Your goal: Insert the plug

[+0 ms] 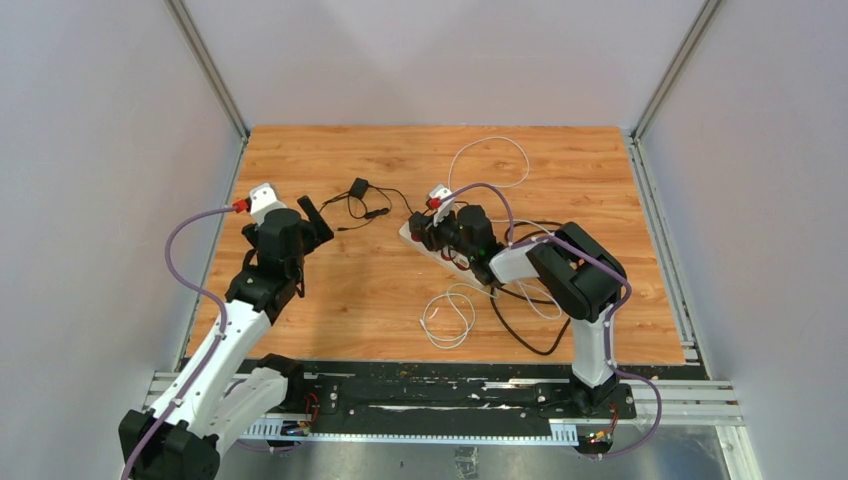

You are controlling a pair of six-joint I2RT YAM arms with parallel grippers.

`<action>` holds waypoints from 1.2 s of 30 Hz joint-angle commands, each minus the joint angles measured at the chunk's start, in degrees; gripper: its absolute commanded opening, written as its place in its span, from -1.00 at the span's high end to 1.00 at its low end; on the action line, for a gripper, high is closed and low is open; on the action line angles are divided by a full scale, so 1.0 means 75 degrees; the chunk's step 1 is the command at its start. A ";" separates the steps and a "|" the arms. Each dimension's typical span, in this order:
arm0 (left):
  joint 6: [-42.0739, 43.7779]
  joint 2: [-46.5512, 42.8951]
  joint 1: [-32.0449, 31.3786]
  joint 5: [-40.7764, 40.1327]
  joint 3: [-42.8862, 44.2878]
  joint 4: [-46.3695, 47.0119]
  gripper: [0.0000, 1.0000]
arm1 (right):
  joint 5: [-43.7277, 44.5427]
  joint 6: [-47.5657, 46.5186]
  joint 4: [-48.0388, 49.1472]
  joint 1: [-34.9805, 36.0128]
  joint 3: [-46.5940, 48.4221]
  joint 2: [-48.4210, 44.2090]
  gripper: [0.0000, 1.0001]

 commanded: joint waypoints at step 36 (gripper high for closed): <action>-0.0314 -0.0214 0.0044 0.0638 0.0328 -0.0179 -0.99 | -0.0053 0.0431 -0.5416 0.0541 0.0211 -0.0394 0.17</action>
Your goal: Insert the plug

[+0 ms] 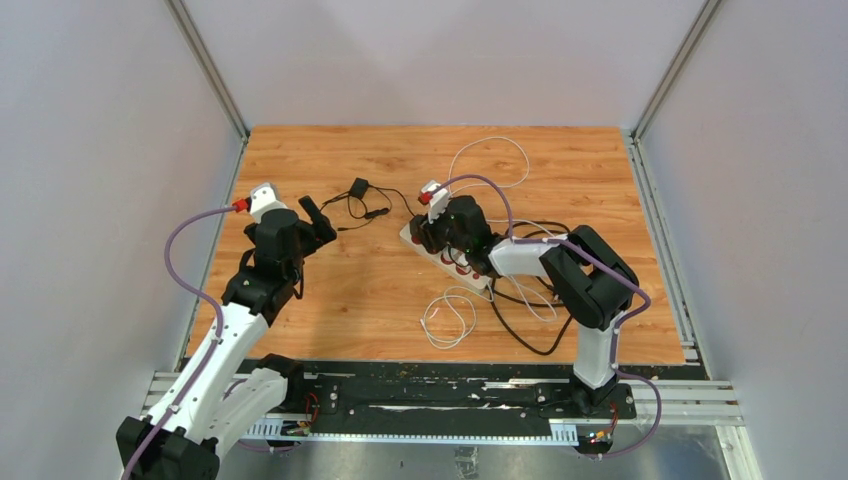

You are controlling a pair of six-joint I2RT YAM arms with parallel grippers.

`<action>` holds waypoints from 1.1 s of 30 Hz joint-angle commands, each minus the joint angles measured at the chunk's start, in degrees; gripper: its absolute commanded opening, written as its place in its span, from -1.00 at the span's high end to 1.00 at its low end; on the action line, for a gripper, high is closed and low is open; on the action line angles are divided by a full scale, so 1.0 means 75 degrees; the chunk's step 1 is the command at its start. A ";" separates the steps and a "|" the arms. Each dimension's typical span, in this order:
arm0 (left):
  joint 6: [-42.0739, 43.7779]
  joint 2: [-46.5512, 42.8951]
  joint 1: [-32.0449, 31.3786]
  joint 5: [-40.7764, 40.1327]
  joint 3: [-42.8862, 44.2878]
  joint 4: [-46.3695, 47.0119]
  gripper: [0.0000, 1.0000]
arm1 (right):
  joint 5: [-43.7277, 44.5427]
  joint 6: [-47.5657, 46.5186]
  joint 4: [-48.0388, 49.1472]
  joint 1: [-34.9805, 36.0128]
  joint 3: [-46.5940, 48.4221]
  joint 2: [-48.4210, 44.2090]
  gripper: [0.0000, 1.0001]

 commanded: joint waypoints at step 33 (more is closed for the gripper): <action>-0.0178 -0.0247 0.0044 -0.0133 0.0403 0.0133 -0.99 | 0.1206 0.1445 -0.4434 0.0399 0.1024 -0.1445 -1.00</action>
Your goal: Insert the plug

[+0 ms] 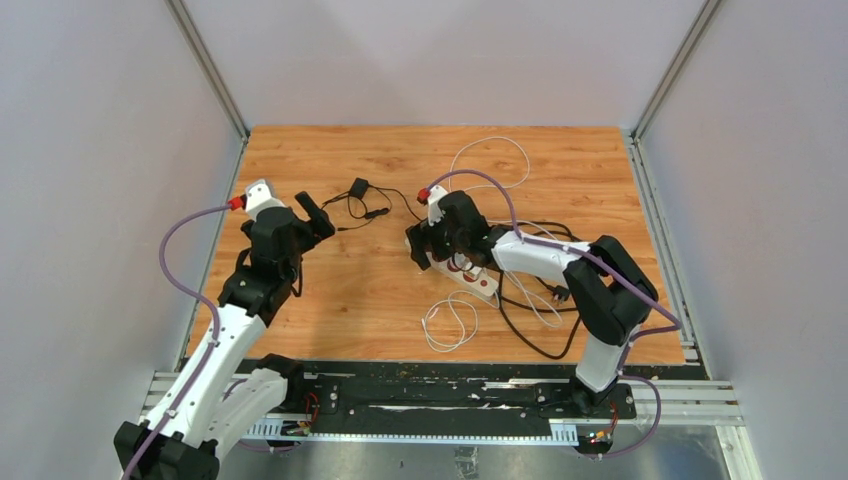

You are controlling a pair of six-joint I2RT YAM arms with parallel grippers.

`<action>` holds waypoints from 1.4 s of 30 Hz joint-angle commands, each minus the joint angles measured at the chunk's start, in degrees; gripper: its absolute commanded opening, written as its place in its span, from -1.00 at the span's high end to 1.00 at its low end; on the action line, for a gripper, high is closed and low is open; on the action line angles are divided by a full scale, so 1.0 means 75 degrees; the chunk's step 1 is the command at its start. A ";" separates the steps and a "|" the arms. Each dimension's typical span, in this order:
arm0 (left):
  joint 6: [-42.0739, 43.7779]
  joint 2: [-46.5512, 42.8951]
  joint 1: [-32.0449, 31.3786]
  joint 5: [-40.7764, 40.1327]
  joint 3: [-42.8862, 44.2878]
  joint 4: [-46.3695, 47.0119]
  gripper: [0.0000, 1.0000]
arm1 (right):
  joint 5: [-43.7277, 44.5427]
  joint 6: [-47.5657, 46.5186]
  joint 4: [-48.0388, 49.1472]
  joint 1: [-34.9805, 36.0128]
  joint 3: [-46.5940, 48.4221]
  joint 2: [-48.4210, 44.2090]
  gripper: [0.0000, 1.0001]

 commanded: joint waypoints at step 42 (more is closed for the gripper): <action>0.0373 -0.1442 0.0051 -0.0649 0.1098 -0.2285 -0.99 | 0.6097 0.0973 -0.4181 -0.3552 -0.1365 -0.7846 -1.00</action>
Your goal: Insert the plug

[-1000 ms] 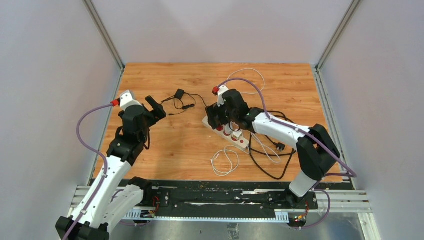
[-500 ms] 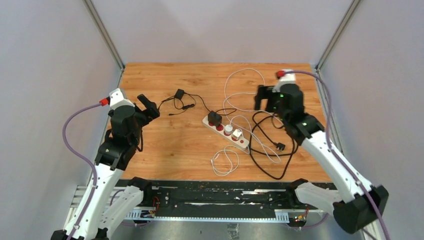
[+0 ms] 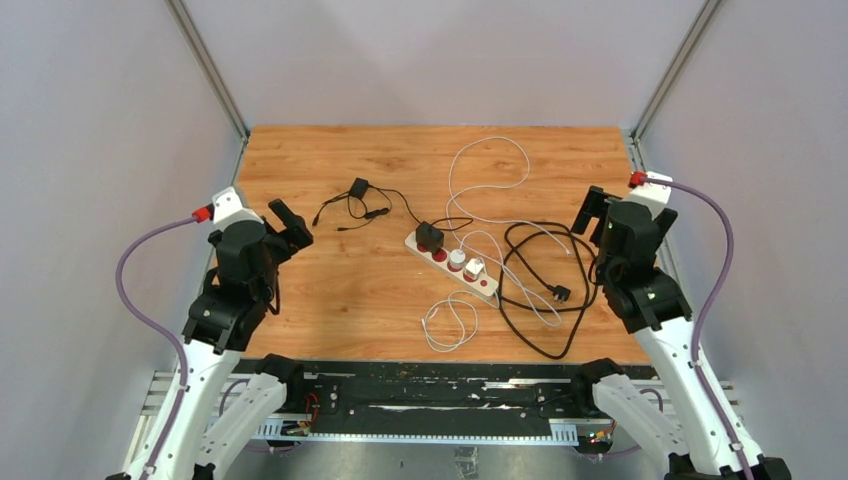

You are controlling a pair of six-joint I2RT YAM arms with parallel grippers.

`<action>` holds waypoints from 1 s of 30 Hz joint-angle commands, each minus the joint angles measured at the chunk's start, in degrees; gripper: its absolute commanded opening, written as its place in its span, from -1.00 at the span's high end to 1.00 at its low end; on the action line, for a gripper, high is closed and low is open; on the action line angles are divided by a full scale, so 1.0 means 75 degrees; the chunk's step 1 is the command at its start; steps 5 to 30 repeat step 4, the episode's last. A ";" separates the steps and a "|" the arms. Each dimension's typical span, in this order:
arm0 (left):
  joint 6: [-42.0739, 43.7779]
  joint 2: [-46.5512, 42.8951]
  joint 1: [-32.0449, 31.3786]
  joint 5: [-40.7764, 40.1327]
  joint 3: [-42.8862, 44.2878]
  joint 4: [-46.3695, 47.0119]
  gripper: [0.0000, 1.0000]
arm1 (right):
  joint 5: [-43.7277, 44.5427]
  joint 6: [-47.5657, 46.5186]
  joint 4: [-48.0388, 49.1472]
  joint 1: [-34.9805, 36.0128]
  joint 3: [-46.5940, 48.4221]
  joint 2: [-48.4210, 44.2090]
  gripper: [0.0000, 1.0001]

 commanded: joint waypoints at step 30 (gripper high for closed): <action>-0.0104 -0.0212 0.0052 -0.0154 -0.0069 -0.0311 -0.99 | 0.0259 0.0066 -0.0116 -0.0071 -0.0277 -0.0098 -1.00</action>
